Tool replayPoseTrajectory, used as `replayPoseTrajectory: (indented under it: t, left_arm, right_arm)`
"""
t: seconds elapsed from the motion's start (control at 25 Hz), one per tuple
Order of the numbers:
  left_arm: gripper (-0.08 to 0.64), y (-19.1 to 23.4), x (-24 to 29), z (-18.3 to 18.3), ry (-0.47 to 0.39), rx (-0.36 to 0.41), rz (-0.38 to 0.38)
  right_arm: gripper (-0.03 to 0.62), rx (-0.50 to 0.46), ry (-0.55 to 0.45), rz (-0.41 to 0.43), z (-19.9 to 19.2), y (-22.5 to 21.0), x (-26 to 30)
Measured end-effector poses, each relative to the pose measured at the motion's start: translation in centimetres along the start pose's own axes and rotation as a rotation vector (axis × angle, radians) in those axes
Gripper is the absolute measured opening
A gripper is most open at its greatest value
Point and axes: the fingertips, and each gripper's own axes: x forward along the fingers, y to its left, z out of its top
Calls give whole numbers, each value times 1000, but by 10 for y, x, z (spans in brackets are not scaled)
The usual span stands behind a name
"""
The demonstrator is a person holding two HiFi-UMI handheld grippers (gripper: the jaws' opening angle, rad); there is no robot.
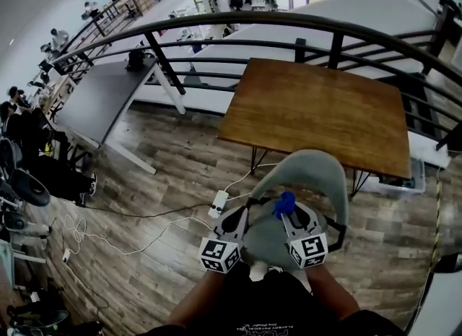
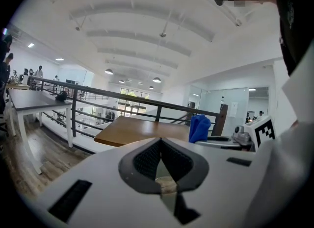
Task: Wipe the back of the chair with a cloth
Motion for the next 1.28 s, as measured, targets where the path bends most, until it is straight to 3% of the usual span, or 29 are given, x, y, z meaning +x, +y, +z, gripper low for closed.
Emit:
replayPoseTrajectory:
  t: [0.32, 0.44, 0.88, 0.96, 1.08, 1.28]
  left_arm:
    - [8, 18, 61, -21, 58, 74, -123]
    - [8, 25, 86, -25, 60, 63, -157]
    - [8, 57, 165, -71, 101, 42, -192]
    - [8, 59, 175, -79, 112, 9, -191]
    - [8, 63, 192, -82, 101, -40, -189]
    - [8, 67, 211, -86, 87, -33, -195]
  right_arm:
    - [101, -23, 33, -127, -22, -29, 38]
    - [101, -26, 46, -149, -32, -38, 58]
    - [101, 1, 104, -240, -82, -91, 124]
    - [101, 5, 113, -252, -90, -100, 132]
    - [101, -12, 120, -280, -102, -117, 148]
    - [101, -39, 160, -288, -122, -126, 168]
